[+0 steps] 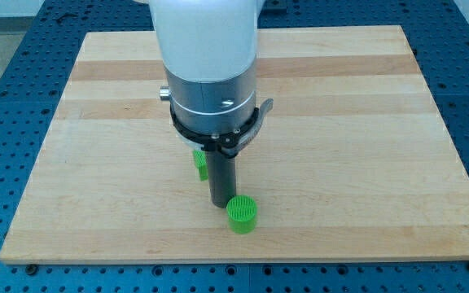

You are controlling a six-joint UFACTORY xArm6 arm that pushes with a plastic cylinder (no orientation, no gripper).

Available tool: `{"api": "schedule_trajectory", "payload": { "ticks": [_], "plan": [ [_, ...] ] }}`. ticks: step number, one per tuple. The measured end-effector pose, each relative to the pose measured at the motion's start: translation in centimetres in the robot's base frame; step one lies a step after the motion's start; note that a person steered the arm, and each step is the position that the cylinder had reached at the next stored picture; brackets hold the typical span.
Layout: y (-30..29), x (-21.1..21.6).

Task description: Push the green star slightly right

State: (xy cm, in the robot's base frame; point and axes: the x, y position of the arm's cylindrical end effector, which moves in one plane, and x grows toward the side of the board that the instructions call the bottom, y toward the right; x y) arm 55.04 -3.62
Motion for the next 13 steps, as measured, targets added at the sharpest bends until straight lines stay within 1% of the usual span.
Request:
{"api": "schedule_trajectory", "payload": {
  "ticks": [1,2,3,4,6,7,8,10,13],
  "plan": [
    [-5.8,0.0],
    [-9.8,-0.7],
    [-9.8,-5.6],
    [-9.8,-7.7],
    [-7.4,-7.5],
    [-7.5,-6.3],
    [-6.2,-5.8],
    [-5.9,-6.1],
    [-3.8,-6.2]
  ]
}}
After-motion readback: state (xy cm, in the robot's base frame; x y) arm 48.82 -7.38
